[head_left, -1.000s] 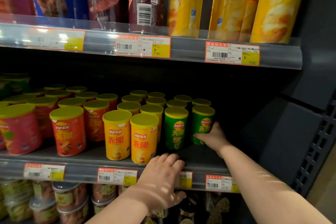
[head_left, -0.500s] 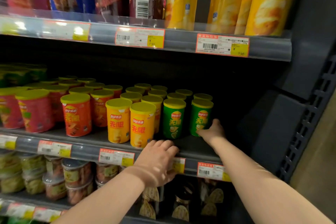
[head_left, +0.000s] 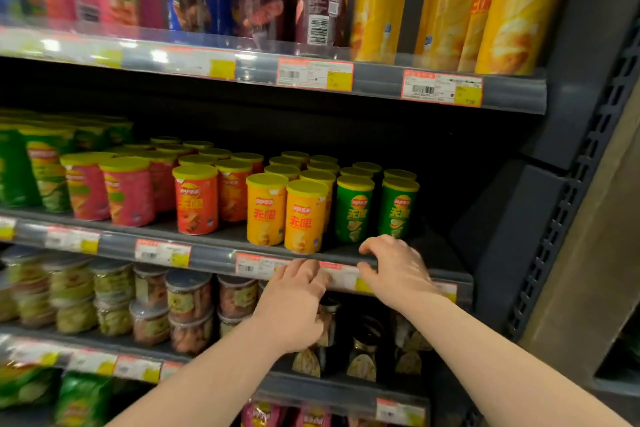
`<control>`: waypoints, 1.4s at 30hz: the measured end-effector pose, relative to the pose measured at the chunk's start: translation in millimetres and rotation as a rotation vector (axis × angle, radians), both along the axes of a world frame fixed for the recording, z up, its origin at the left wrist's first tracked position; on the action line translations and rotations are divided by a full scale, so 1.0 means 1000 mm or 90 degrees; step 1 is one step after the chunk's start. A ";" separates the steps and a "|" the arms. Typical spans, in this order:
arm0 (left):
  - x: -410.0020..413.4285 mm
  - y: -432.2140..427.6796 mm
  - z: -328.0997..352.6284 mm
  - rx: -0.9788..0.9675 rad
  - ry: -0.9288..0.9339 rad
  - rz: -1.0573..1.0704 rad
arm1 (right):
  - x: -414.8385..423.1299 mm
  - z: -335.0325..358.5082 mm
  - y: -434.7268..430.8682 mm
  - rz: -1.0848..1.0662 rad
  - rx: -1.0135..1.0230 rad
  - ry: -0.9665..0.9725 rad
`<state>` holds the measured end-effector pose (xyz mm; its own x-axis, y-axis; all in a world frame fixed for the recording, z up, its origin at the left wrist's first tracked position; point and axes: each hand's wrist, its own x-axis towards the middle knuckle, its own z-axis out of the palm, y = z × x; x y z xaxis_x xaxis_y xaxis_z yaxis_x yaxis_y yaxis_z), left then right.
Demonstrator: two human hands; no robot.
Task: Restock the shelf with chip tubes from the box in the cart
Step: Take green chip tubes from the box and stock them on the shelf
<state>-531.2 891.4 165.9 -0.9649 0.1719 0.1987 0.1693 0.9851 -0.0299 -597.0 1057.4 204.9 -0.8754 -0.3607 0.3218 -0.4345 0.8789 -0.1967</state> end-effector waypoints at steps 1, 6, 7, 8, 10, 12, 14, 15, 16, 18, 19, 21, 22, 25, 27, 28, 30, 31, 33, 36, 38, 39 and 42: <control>0.010 -0.009 -0.003 -0.002 -0.011 0.013 | 0.010 -0.003 -0.010 0.021 0.017 -0.004; 0.067 -0.060 -0.023 -0.016 -0.087 0.090 | 0.061 -0.027 -0.063 0.117 0.080 -0.030; 0.079 -0.072 -0.028 -0.011 -0.104 0.104 | 0.071 -0.034 -0.074 0.136 0.100 -0.035; 0.093 -0.083 -0.034 -0.003 -0.120 0.118 | 0.082 -0.041 -0.087 0.154 0.121 -0.039; 0.119 -0.107 -0.045 0.014 -0.138 0.145 | 0.103 -0.055 -0.111 0.188 0.146 -0.058; 0.148 -0.129 -0.056 0.017 -0.147 0.174 | 0.125 -0.067 -0.135 0.222 0.159 -0.076; 0.177 -0.151 -0.068 0.014 -0.161 0.209 | 0.146 -0.077 -0.160 0.261 0.168 -0.090; 0.193 -0.161 -0.073 0.014 -0.169 0.229 | 0.157 -0.081 -0.173 0.279 0.176 -0.098; 0.209 -0.172 -0.078 0.017 -0.175 0.248 | 0.167 -0.085 -0.186 0.296 0.185 -0.103; 0.241 -0.192 -0.086 0.026 -0.183 0.287 | 0.187 -0.092 -0.213 0.330 0.204 -0.108; 0.257 -0.201 -0.090 0.028 -0.184 0.307 | 0.197 -0.095 -0.226 0.347 0.209 -0.114; 0.288 -0.219 -0.096 0.028 -0.188 0.349 | 0.218 -0.102 -0.251 0.386 0.214 -0.135; 0.303 -0.228 -0.098 0.029 -0.193 0.371 | 0.228 -0.106 -0.262 0.406 0.222 -0.147; 0.343 -0.248 -0.106 0.051 -0.205 0.434 | 0.255 -0.115 -0.295 0.462 0.252 -0.156; 0.366 -0.259 -0.112 0.066 -0.207 0.474 | 0.271 -0.120 -0.315 0.499 0.272 -0.156; 0.375 -0.263 -0.115 0.075 -0.207 0.495 | 0.278 -0.122 -0.324 0.517 0.279 -0.159; 0.391 -0.271 -0.120 0.094 -0.211 0.537 | 0.290 -0.126 -0.343 0.550 0.292 -0.161; 0.398 -0.275 -0.123 0.100 -0.215 0.554 | 0.296 -0.128 -0.352 0.566 0.298 -0.156; 0.412 -0.285 -0.131 0.112 -0.224 0.582 | 0.306 -0.134 -0.372 0.597 0.317 -0.151; 0.429 -0.304 -0.142 0.132 -0.234 0.629 | 0.317 -0.145 -0.403 0.634 0.348 -0.167; 0.437 -0.319 -0.147 0.144 -0.243 0.666 | 0.320 -0.154 -0.427 0.668 0.350 -0.165; 0.439 -0.329 -0.149 0.150 -0.247 0.684 | 0.320 -0.158 -0.440 0.684 0.353 -0.161; 0.440 -0.357 -0.153 0.155 -0.263 0.729 | 0.317 -0.167 -0.477 0.720 0.360 -0.181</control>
